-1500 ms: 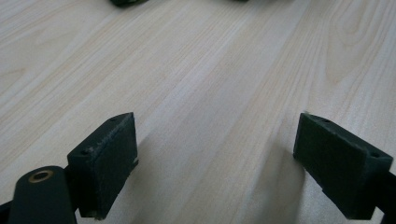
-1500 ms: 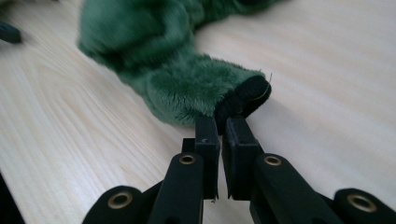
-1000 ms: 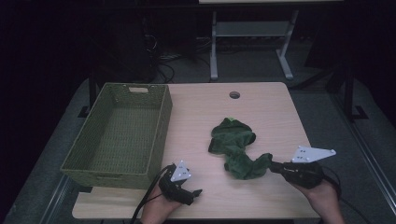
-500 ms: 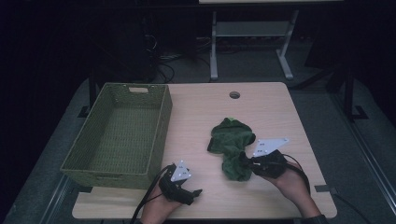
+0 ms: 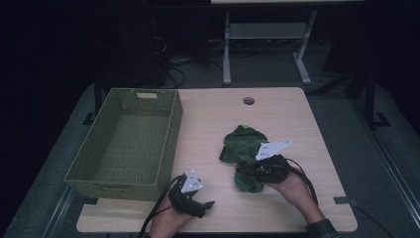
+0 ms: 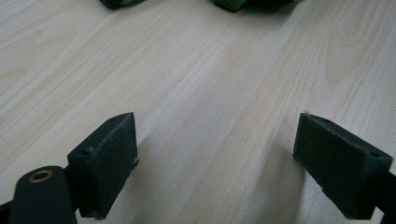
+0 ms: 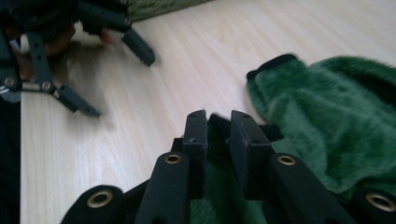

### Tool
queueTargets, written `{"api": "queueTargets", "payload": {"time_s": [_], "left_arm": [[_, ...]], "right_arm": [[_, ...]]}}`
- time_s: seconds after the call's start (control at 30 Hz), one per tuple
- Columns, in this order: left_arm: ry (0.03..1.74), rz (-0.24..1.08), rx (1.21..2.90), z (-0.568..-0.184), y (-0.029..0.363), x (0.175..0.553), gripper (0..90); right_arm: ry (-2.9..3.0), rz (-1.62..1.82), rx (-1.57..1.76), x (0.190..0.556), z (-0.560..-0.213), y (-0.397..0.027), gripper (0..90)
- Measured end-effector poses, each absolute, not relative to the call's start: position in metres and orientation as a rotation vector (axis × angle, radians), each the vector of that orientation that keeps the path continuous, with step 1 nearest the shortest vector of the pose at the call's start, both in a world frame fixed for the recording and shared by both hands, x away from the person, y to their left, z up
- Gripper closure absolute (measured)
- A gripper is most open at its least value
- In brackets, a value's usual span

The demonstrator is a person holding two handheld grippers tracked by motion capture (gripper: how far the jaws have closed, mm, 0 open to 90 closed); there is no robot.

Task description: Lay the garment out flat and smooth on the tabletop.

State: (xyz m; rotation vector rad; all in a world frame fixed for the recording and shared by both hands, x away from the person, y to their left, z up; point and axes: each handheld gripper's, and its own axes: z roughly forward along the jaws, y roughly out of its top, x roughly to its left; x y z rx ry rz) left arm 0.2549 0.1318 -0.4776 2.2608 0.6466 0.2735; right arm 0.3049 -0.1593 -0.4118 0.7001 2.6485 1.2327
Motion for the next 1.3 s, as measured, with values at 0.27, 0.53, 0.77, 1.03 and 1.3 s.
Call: {"api": "queueTargets", "payload": {"time_s": [0.27, 0.53, 0.77, 1.03, 1.3], "left_arm": [[0.643, 0.275, 2.266, -0.477, 0.132, 0.255, 12.8], [0.647, 0.270, 2.264, -0.478, 0.131, 0.255, 12.8], [0.646, 0.271, 2.264, -0.478, 0.131, 0.255, 12.8], [0.646, 0.270, 2.265, -0.477, 0.131, 0.255, 12.7], [0.665, 0.247, 2.262, -0.476, 0.131, 0.259, 13.6]], "right_arm": [[2.596, 1.245, 0.832, 0.319, -0.414, -0.167, 89.4], [2.704, 1.167, 0.890, 0.331, -0.447, -0.158, 89.9], [2.748, 1.163, 0.955, 0.333, -0.457, -0.158, 90.0], [2.709, 1.191, 0.948, 0.328, -0.455, -0.161, 87.0], [2.636, 1.228, 0.961, 0.327, -0.437, -0.172, 64.6]]}}
